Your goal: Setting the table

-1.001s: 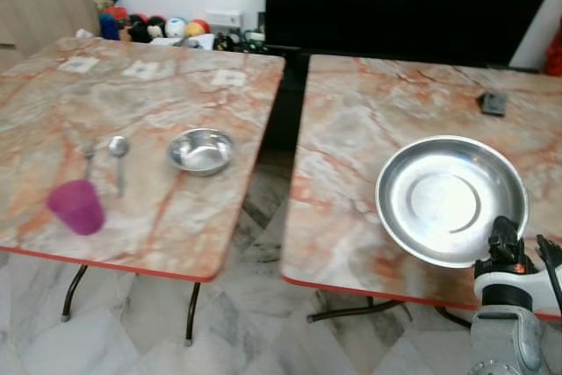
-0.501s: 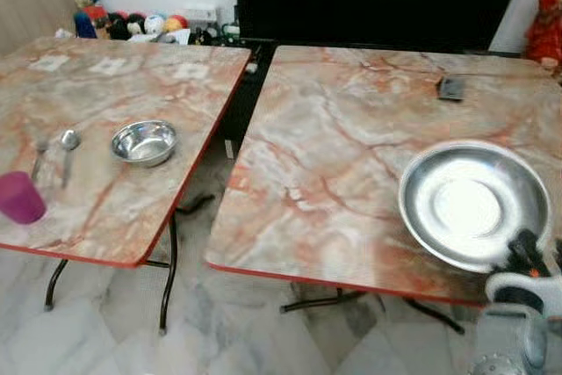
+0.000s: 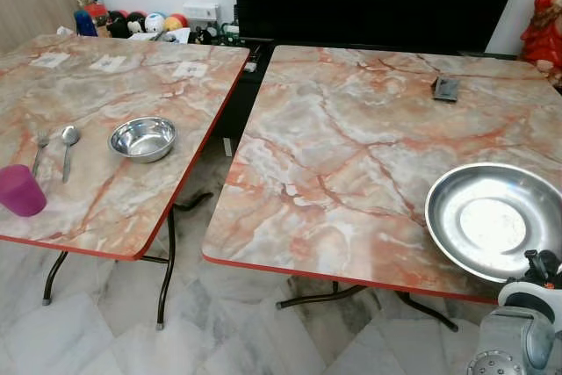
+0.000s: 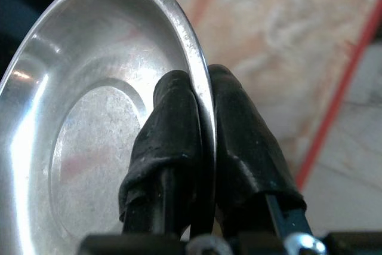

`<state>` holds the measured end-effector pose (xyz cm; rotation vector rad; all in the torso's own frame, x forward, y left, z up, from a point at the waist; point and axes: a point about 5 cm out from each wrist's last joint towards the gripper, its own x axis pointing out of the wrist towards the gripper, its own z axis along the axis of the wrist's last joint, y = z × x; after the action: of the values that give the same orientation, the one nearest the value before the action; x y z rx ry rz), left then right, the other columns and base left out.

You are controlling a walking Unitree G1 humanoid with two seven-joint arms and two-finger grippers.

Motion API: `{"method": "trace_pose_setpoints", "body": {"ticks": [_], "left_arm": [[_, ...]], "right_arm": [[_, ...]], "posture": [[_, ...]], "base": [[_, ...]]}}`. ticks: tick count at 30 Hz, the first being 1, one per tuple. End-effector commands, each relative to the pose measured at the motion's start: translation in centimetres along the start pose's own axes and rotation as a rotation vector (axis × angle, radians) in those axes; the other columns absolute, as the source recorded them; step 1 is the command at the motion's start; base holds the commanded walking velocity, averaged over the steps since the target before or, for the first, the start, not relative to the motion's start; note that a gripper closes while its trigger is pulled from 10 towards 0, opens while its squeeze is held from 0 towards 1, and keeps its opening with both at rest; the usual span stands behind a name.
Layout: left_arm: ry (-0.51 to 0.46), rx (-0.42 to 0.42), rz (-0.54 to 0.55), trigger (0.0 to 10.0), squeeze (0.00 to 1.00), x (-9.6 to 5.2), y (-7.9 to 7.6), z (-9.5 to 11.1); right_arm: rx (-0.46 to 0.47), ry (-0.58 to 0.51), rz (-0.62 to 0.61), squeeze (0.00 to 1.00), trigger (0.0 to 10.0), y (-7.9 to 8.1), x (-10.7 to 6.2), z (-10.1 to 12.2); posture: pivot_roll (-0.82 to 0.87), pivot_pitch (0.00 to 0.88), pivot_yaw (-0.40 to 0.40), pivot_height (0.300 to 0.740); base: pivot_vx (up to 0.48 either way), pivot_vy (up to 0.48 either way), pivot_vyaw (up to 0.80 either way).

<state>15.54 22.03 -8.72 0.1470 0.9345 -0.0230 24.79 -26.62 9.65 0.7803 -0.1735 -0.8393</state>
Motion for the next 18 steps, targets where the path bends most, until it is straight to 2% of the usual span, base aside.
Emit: {"method": "trace_pose_setpoints", "body": {"ticks": [1, 9, 10, 12, 14, 18], "left_arm": [[0.02, 0.013, -0.001, 10.0, 0.0, -0.2, 0.0, -0.6], [0.017, 0.014, 0.0, 10.0, 0.0, -0.1, 0.0, -0.6], [0.017, 0.014, 0.0, 10.0, 0.0, -0.1, 0.0, -0.5], [0.015, 0.013, -0.001, 10.0, 0.0, -0.1, 0.0, -0.5], [0.015, 0.013, -0.002, 10.0, 0.0, -0.1, 0.0, -0.5], [0.015, 0.013, -0.003, 10.0, 0.0, -0.1, -0.1, -0.5]], "right_arm": [[0.02, 0.007, -0.047, 0.0, 10.0, -0.4, 0.0, -0.2], [0.023, 0.034, -0.088, 0.0, 10.0, -0.9, 0.1, -0.6], [0.026, 0.039, -0.096, 0.04, 10.0, -1.0, 0.2, -0.7], [0.033, 0.041, -0.1, 0.22, 10.0, -0.9, 0.1, -0.8], [0.033, 0.047, -0.101, 0.26, 10.0, -1.0, 0.1, -0.9], [0.023, 0.067, -0.1, 0.26, 10.0, -0.9, -0.1, -1.3]], "posture": [[-0.01, 0.093, -0.012, 0.74], [0.0, 0.096, -0.01, 0.74], [0.0, 0.097, -0.01, 0.74], [0.0, 0.098, -0.01, 0.74], [0.0, 0.097, -0.009, 0.74], [0.0, 0.096, -0.008, 0.74]], "base": [[0.0, 0.0, 0.0], [0.0, 0.0, 0.0], [0.0, 0.0, 0.0], [0.0, 0.0, 0.0], [0.0, 0.0, 0.0], [0.0, 0.0, 0.0]]}}
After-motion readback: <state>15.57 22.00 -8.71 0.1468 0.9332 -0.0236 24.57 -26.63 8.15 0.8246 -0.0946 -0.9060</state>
